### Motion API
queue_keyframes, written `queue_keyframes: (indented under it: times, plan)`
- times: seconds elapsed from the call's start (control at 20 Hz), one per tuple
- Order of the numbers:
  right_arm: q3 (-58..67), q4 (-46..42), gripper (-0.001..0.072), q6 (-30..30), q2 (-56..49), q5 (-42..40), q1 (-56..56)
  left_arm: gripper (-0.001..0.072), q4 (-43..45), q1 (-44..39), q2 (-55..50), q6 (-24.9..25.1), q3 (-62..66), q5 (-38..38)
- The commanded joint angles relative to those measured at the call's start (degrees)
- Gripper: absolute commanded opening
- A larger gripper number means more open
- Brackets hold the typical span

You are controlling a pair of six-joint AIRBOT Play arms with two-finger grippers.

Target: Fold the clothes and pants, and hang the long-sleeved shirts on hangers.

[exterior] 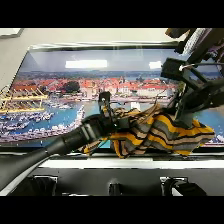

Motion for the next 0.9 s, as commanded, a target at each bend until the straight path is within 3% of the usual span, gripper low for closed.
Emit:
queue_keyframes:
  times: [0.0,0.3,0.7,0.85]
  plan:
    - [0.00,0.02,0.0022,3.32,0.04,1.25,0.00,0.0018,-4.35,4.85,3.50,13.79,0.07,-2.29]
    - [0.00,0.02,0.0022,3.32,0.02,1.57,0.00,0.0018,-19.80,14.21,3.85,30.88,0.07,-2.10]
    - [0.00,-1.55,0.0021,3.30,0.02,1.57,0.00,0.0018,-29.05,18.75,3.82,43.76,0.07,-2.10]
    - [0.00,-3.48,0.0021,3.30,0.02,1.55,0.00,0.0018,-30.27,19.47,3.82,44.09,0.07,-2.12]
